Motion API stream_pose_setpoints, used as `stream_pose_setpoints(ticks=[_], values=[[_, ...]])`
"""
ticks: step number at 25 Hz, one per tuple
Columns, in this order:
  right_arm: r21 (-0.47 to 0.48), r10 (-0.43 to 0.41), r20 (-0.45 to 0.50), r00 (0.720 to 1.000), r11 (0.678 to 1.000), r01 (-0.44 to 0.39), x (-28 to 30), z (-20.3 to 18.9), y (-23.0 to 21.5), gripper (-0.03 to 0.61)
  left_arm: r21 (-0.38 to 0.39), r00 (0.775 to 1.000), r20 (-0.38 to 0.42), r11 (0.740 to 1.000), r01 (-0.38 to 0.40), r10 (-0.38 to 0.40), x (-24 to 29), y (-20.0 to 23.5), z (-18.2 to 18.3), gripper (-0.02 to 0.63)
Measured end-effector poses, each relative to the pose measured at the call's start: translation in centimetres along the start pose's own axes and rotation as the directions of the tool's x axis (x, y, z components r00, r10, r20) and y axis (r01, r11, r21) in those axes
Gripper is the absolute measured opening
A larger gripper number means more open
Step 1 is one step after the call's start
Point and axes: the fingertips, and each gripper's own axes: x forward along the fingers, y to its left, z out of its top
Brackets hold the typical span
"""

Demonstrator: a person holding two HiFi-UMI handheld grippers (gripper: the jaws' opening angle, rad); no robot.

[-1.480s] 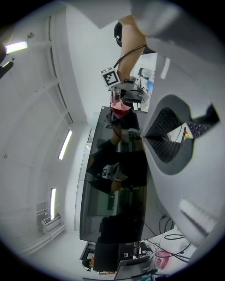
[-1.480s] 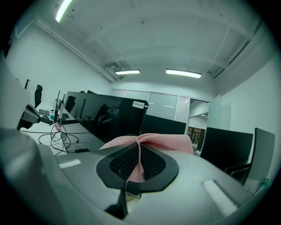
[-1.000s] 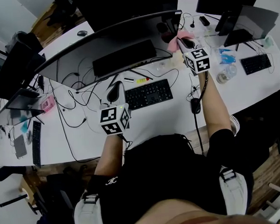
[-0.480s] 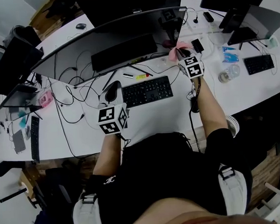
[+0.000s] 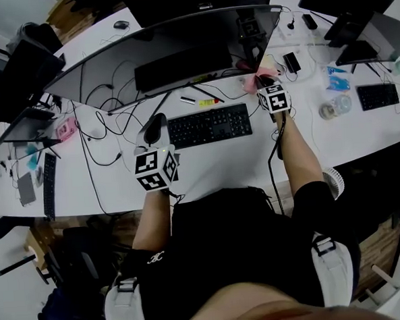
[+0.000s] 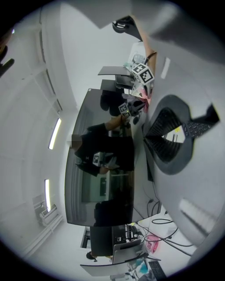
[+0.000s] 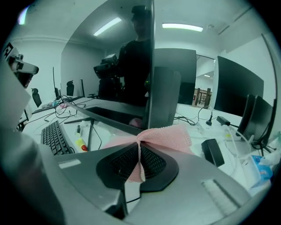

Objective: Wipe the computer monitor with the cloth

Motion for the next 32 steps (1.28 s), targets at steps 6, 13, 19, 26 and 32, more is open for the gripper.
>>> stream_pose_setpoints(ticks=[6,13,19,26,32], values=[[0.034,0.047,0.013,0.999,0.998,-0.047,0.9,0.1,4.1,0.011,-0.001,1.000,-0.008,1.000,-0.024,0.024,-1.3,1.7,-0.6,0.049],[0.018,0.075,0.031,0.997,0.997,-0.076,2.3,2.0,8.5,0.011,-0.013,0.998,0.008,0.998,-0.062,0.062,-3.5,5.5,-0.9,0.049],[-0.003,0.089,0.030,0.996,0.996,-0.089,3.1,3.3,12.4,0.011,-0.020,0.997,0.007,0.997,-0.078,0.078,-5.4,9.0,-1.3,0.049],[-0.051,0.121,0.029,0.992,0.992,-0.119,4.3,5.0,17.9,0.011,-0.025,0.995,0.011,0.995,-0.100,0.100,-8.0,13.2,-1.4,0.049],[-0.089,0.167,0.021,0.986,0.982,-0.165,5.8,6.5,23.4,0.011,-0.050,0.989,0.021,0.988,-0.147,0.148,-10.7,17.4,-1.8,0.049]])
